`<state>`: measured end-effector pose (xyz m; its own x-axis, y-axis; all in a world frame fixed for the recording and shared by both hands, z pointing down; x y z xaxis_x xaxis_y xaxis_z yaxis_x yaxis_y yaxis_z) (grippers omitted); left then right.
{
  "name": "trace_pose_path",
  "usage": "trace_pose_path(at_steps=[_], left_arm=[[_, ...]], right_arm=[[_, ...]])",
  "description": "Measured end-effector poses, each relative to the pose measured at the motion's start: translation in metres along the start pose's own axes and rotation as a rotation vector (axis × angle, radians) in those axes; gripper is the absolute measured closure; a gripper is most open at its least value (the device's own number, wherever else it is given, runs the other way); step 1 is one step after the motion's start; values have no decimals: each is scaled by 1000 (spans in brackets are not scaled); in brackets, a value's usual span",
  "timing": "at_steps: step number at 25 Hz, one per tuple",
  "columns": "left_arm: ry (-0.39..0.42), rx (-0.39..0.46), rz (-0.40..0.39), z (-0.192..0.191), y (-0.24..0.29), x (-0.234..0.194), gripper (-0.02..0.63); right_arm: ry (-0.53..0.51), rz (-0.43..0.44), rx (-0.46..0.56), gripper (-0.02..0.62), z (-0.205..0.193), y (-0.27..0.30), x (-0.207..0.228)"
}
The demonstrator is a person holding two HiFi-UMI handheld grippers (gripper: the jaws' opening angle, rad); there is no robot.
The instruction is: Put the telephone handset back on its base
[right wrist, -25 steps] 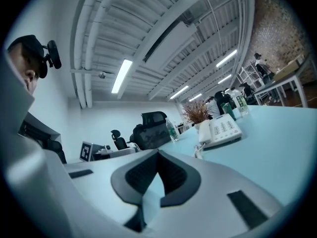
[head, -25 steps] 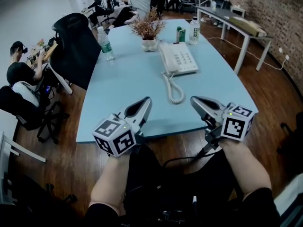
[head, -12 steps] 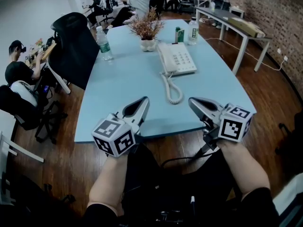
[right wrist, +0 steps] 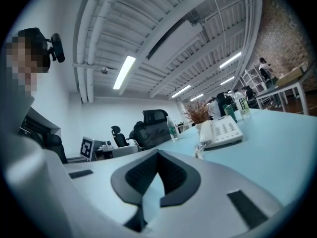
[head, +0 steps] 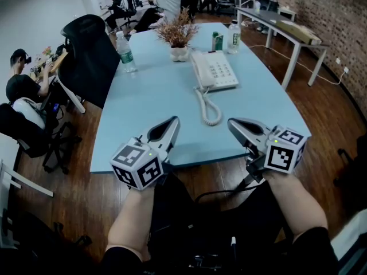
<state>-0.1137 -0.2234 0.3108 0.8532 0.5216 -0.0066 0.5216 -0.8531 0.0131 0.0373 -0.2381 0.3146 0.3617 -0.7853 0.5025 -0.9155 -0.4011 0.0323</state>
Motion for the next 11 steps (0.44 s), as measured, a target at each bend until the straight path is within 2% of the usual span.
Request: trace_pose_path(at_steps=[11], left_arm=[[6, -2, 0, -1, 0, 0, 609]], right_arm=[[-23, -29, -2, 589, 6, -1, 2]])
Point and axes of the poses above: the fingertips, and each gripper's own axes: y forward along the fingers, x to its right, z out of its top, the point moved 1 cm from there along -y, backward along the fingers, and after that the axes turned 9 degrees about y, right-handed, at the moved point
